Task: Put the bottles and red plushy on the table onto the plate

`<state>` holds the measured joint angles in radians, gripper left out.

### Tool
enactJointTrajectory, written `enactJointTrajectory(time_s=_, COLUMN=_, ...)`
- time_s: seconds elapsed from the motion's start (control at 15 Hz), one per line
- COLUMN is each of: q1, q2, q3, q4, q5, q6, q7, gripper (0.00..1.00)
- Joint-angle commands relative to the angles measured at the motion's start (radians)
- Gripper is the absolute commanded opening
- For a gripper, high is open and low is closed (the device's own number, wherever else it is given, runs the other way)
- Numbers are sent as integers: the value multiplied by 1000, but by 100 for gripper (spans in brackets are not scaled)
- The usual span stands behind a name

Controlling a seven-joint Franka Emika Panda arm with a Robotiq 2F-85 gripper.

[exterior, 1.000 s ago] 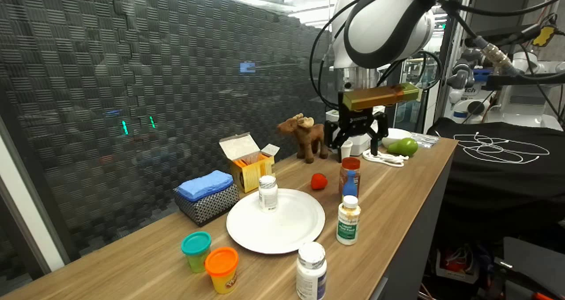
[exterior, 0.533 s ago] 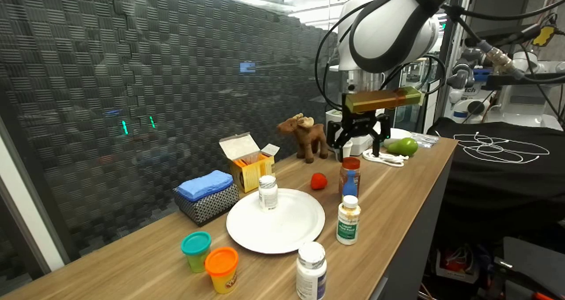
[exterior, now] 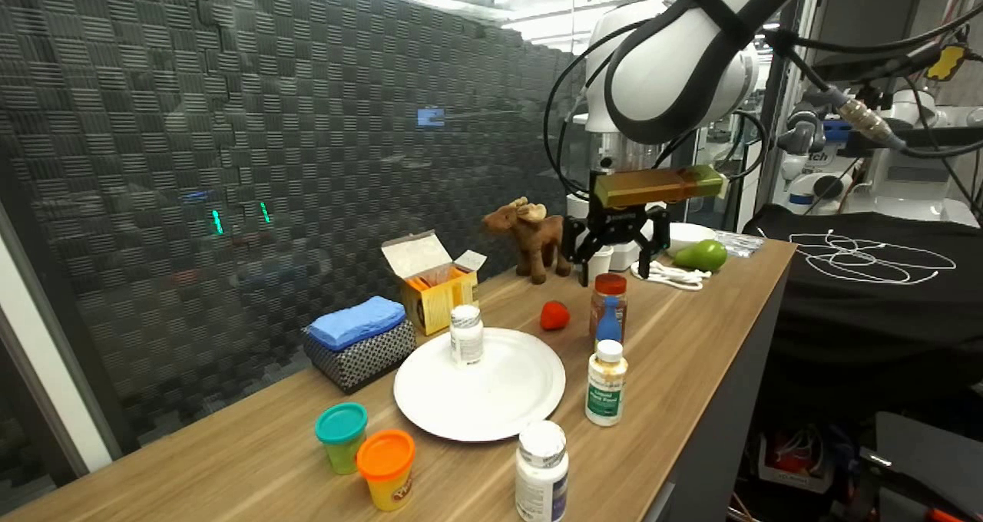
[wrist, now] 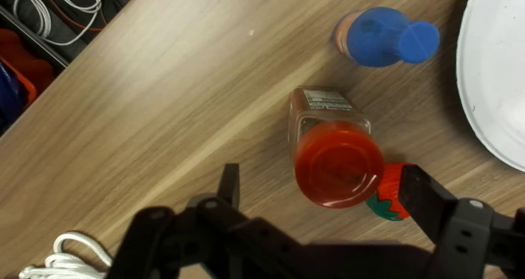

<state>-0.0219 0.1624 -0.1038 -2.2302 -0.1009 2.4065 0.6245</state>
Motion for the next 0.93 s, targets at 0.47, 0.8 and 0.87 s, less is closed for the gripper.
enactJointTrajectory(time_s=0.47, q1=10, q2=-92, q3=-2, q4=-61, q5=39, q6=10, q7=49, gripper=24)
enactJointTrajectory(time_s=0.8, q1=9, q2=-170, q3=16, q4=-49, q5=-31, q6=-13, q7=74, gripper=24)
enactJointTrajectory(time_s=0.87, q1=11, q2=-168, q3=28, q4=-30, q5=-33, q6=-19, q7=53, gripper=24)
